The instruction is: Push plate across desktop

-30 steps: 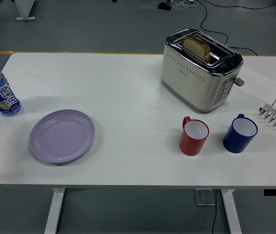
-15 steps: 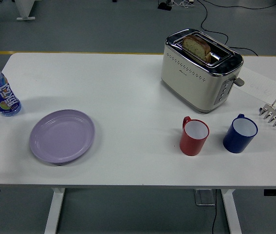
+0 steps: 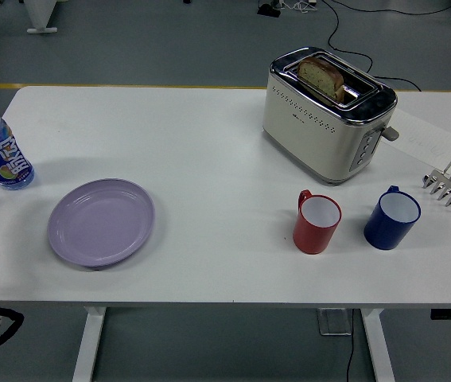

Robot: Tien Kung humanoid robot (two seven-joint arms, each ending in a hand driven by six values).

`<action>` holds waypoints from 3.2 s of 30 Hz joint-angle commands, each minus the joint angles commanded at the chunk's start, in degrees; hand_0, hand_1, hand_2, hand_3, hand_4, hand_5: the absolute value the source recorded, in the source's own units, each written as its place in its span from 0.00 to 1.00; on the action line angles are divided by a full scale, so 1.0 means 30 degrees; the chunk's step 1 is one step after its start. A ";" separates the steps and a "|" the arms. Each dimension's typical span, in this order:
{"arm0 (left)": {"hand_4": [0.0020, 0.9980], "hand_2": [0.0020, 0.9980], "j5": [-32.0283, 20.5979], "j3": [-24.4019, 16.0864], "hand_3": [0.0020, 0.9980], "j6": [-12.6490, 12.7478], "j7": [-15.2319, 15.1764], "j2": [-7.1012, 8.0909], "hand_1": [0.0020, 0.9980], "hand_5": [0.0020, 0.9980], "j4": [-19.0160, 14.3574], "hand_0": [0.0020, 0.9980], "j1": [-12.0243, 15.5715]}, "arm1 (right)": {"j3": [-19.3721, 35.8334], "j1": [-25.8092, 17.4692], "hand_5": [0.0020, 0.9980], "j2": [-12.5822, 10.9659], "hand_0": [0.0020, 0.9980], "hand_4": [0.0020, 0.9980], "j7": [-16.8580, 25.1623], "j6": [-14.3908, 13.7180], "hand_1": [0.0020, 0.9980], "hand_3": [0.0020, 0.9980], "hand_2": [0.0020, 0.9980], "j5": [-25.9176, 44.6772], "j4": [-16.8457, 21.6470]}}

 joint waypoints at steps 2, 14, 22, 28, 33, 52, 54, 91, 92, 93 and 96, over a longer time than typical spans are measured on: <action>0.51 0.71 0.0427 0.0152 0.63 0.0278 -0.0411 -0.0047 0.77 1.00 0.0315 0.75 0.0048 | 0.0065 0.0013 0.76 0.0000 0.62 0.45 -0.0032 -0.0043 0.53 0.67 0.67 -0.0105 0.0008; 0.49 0.72 -0.0279 0.1587 0.63 0.1253 -0.1710 -0.0273 0.78 1.00 0.1351 0.77 -0.0076 | 0.0513 0.0143 0.75 0.0000 0.62 0.45 -0.0217 -0.0316 0.53 0.66 0.67 -0.0852 0.0051; 0.49 0.72 -0.0265 0.2362 0.62 0.1076 -0.1690 -0.0588 0.77 1.00 0.1804 0.75 -0.0273 | 0.0717 0.0214 0.76 0.0000 0.62 0.45 -0.0290 -0.0419 0.53 0.66 0.66 -0.1201 0.0052; 0.48 0.71 -0.0156 0.2701 0.62 0.1259 -0.1888 -0.0807 0.77 1.00 0.2270 0.75 -0.0299 | 0.1176 0.0274 0.75 0.0000 0.62 0.45 -0.0444 -0.0657 0.53 0.66 0.66 -0.1906 0.0028; 0.48 0.71 -0.0151 0.2841 0.62 0.1351 -0.1982 -0.1011 0.76 1.00 0.2398 0.75 -0.0295 | 0.1673 0.0318 0.75 0.0000 0.62 0.44 -0.0632 -0.0913 0.53 0.66 0.66 -0.2597 0.0034; 0.46 0.71 -0.0128 0.3078 0.62 0.1331 -0.1881 -0.1943 0.76 1.00 0.2323 0.74 -0.0532 | 0.2239 0.0413 0.75 0.0000 0.62 0.44 -0.0920 -0.1217 0.53 0.66 0.66 -0.3458 0.0068; 0.46 0.71 -0.0127 0.3126 0.62 0.1314 -0.1864 -0.1943 0.76 1.00 0.2258 0.74 -0.0553 | 0.2255 0.0408 0.75 0.0000 0.62 0.44 -0.0940 -0.1226 0.53 0.66 0.66 -0.3519 0.0076; 0.45 0.70 -0.0403 0.5771 0.62 0.1127 -0.1509 -0.1943 0.76 1.00 0.1575 0.74 -0.0742 | 0.2528 0.0438 0.76 0.0000 0.62 0.43 -0.1097 -0.1335 0.53 0.66 0.66 -0.4203 0.0081; 0.45 0.70 -0.0434 0.5883 0.62 0.1124 -0.1503 -0.1943 0.76 1.00 0.1496 0.74 -0.0747 | 0.2551 0.0442 0.76 0.0000 0.62 0.43 -0.1109 -0.1348 0.53 0.66 0.66 -0.4241 0.0082; 0.45 0.70 -0.0453 0.5978 0.62 0.1128 -0.1499 -0.1943 0.76 1.00 0.1441 0.74 -0.0763 | 0.2565 0.0453 0.77 0.0000 0.62 0.43 -0.1121 -0.1354 0.53 0.66 0.66 -0.4260 0.0082; 0.45 0.70 -0.0512 0.6145 0.62 0.1172 -0.1533 -0.1943 0.76 1.00 0.1367 0.74 -0.0785 | 0.2699 0.0485 0.77 0.0000 0.62 0.43 -0.1193 -0.1404 0.53 0.66 0.66 -0.4460 0.0085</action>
